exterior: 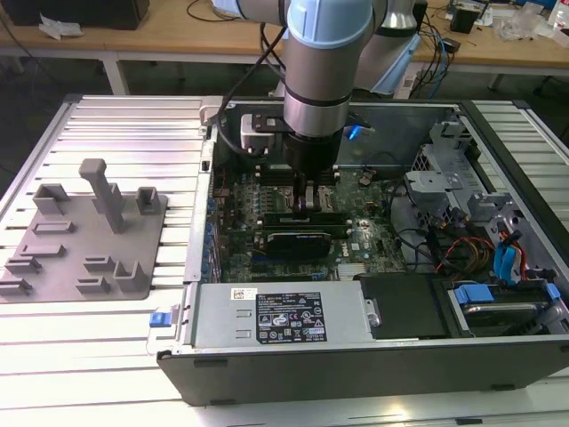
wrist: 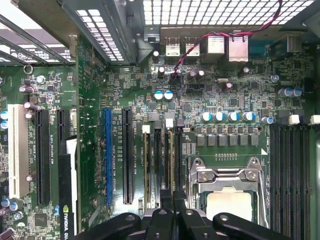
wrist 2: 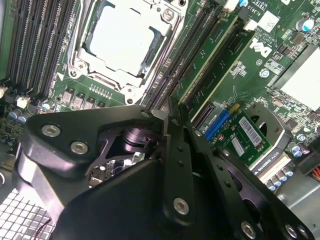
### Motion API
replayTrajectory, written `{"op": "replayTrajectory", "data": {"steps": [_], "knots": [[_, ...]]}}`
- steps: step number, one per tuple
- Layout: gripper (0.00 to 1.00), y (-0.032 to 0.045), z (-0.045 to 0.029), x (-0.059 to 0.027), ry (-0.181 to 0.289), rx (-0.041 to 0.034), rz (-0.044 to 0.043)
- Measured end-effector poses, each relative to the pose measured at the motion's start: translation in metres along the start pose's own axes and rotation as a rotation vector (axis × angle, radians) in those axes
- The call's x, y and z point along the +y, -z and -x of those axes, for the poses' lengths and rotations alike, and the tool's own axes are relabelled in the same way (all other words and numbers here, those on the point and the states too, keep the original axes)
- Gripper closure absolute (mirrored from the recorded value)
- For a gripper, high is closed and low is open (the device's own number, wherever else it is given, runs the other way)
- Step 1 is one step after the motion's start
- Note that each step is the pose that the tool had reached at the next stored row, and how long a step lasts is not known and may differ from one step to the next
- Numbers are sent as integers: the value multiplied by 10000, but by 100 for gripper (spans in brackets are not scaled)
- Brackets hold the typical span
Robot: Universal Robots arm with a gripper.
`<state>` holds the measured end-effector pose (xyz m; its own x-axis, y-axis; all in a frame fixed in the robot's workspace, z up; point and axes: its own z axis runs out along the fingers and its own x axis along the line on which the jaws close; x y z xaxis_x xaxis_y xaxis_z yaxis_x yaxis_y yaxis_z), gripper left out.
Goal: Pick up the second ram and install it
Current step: 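Insert the second ram into the second slot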
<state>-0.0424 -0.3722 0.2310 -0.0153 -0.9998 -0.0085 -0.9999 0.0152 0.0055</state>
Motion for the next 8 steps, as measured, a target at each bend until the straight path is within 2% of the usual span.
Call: {"op": "replayTrajectory", "data": {"steps": [8], "knots": [[91, -55, 0, 0, 0, 1, 1]]}}
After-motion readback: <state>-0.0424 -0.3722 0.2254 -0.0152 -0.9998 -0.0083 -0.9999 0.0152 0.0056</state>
